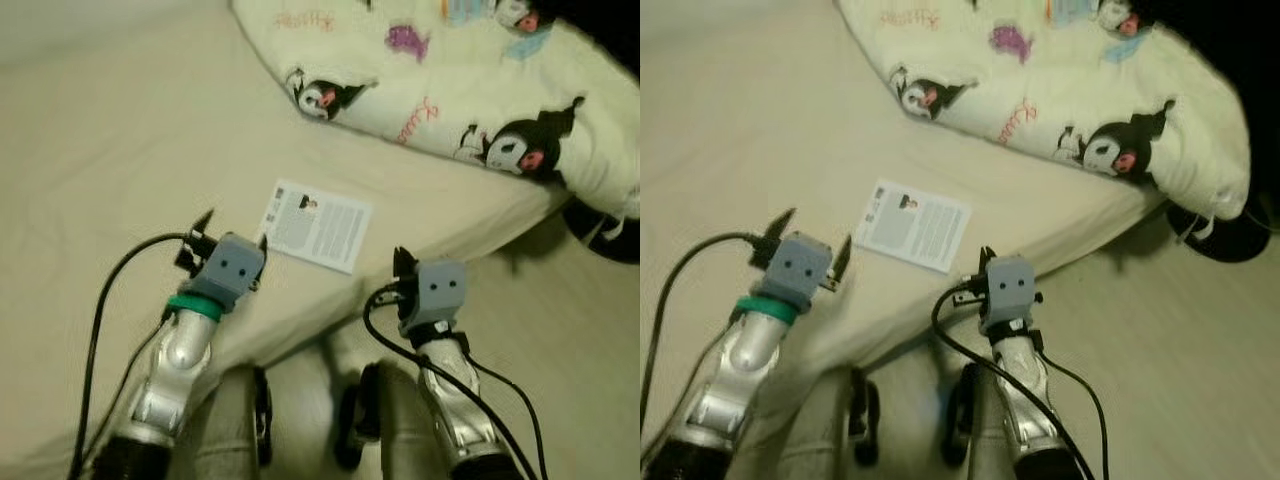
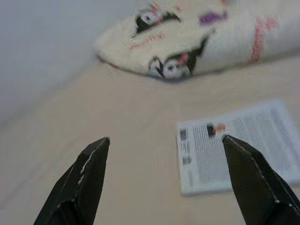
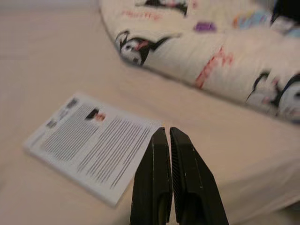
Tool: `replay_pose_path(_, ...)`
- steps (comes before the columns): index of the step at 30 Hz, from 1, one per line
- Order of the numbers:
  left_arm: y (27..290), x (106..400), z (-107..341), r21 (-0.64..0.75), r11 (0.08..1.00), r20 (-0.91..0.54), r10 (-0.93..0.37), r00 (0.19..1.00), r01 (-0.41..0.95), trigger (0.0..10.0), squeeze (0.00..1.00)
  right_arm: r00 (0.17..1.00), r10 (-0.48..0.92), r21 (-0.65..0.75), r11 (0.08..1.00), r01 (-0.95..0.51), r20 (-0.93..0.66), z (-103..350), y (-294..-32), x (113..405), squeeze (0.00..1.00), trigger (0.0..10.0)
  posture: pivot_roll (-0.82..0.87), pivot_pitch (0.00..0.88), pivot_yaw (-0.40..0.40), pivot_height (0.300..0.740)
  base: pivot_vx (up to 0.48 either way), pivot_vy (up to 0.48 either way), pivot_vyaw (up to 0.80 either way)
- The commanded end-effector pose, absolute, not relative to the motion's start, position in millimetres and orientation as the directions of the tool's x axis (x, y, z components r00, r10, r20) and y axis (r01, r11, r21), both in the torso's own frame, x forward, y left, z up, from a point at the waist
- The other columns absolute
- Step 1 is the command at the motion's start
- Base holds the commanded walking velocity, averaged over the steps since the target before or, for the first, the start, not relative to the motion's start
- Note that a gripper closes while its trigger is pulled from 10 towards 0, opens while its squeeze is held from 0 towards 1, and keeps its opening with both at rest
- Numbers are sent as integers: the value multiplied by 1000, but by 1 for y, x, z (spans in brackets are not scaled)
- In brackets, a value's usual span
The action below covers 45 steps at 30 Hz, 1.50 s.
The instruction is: Clean up the room
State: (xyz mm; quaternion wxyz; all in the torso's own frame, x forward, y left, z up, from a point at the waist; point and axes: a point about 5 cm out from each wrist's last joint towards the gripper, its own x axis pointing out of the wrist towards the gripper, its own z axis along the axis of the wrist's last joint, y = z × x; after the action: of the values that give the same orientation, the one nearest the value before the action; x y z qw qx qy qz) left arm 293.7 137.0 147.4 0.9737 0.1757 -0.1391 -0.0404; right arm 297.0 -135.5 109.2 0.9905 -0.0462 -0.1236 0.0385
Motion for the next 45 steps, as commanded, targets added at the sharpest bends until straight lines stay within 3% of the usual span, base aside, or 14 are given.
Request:
replay_pose_path(1,140,291,144,324,946,232,-110,966,30,10000,0,979,72,-94,994,-54,193,97,-138,292,0,10000,-95,93,33,636,0,0,0)
replay_pose_path(22,133,301,163,234,971,220,-105,970,52,10000,0,980,40,-88,996,-24,193,97,-145,294,0,10000,-110,43,37,636,0,0,0)
replay_pose_path(45,125,305,161,226,972,200,-108,974,61,10000,0,979,33,-109,994,-11,199,99,-151,295,0,10000,-118,45,30,724,0,0,0)
